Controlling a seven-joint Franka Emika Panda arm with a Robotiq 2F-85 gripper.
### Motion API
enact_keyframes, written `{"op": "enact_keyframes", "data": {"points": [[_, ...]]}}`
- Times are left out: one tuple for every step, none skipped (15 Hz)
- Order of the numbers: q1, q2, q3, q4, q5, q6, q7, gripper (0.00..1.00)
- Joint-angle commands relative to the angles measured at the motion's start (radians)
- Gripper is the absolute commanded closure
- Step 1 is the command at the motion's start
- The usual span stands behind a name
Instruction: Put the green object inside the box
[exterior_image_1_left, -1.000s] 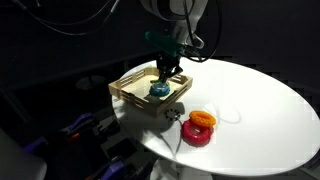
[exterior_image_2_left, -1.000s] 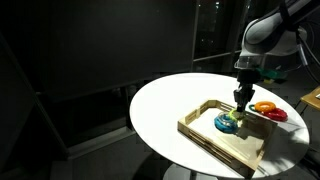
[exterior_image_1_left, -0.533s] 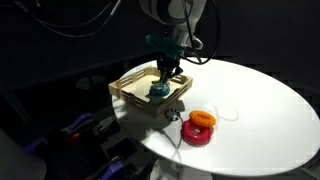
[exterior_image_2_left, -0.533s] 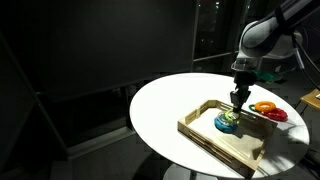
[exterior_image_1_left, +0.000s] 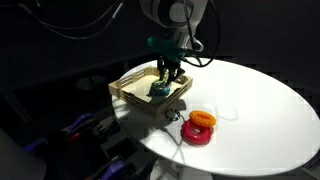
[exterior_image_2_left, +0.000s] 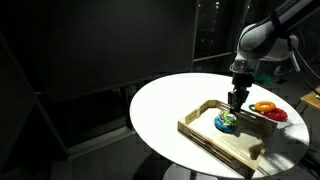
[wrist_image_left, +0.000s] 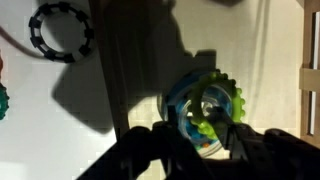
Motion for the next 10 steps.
{"op": "enact_keyframes", "data": {"points": [[-0.008,0.015,-0.003,0.021,-0.011,0.004,-0.007,0.27],[-0.009,0.013,-0.006,0.020,-0.016,0.000,-0.004,0.18],[-0.006,0.009,-0.014,0.019,-0.027,-0.005,0.010,0.11],[-0.008,0.006,-0.019,0.017,-0.033,-0.010,0.010,0.03],[-0.009,0.001,-0.026,0.017,-0.042,-0.017,0.013,0.00],[-0.009,-0.005,-0.035,0.016,-0.055,-0.026,0.021,0.00],[-0.011,-0.011,-0.042,0.016,-0.064,-0.035,0.022,0.00],[-0.009,-0.020,-0.053,0.014,-0.083,-0.045,0.032,0.00],[-0.008,-0.027,-0.064,0.012,-0.101,-0.054,0.041,0.00],[-0.006,-0.035,-0.076,0.010,-0.127,-0.068,0.054,0.00]]}}
